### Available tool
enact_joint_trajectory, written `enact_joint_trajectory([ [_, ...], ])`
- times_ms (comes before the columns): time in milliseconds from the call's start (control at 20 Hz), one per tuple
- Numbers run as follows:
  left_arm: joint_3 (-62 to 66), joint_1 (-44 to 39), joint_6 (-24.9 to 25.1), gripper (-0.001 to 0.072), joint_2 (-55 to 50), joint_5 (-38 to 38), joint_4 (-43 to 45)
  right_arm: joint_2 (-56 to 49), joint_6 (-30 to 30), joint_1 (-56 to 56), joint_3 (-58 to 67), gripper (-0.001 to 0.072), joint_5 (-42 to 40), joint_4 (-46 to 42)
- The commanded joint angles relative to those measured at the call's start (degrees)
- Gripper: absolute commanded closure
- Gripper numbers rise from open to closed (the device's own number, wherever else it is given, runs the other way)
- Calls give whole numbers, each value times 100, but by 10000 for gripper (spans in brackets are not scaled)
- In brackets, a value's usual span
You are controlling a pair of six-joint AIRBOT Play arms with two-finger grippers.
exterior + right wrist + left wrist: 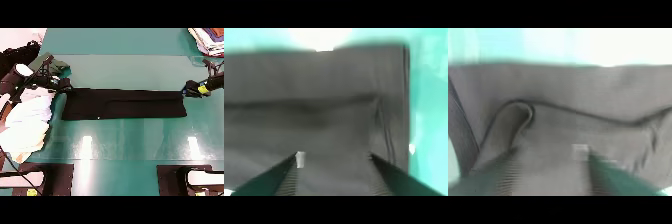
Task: Fold the shirts.
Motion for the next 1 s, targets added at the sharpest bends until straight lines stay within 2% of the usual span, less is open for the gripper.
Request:
enact_joint_trajectory([
  [0,214,0,-4,167,-203,24,-26,-549,-79,-197,538,193,151,490],
  [200,511,-2,-9,168,-199,-706,-79,-549,-634,-748,531,196,1034,490],
  [250,514,-2,-9,292,-199,-785,-153,-555,-706,-918,531,199,1220,490],
  [300,514,-2,-4,548,-201,-839,-229,-566,-713,-1084,531,199,1314,483],
  [350,514,-2,37,668,-201,-850,-352,-597,-713,-1235,529,199,1344,490],
  [500,514,-81,33,679,-201,-866,-614,-903,-737,-1534,531,199,1517,664],
  [700,511,-837,31,679,-208,-684,-472,-1593,-822,-1471,531,199,1722,901],
  [950,538,-1755,-186,679,-258,308,-459,-1974,-914,-1054,531,201,1602,907],
])
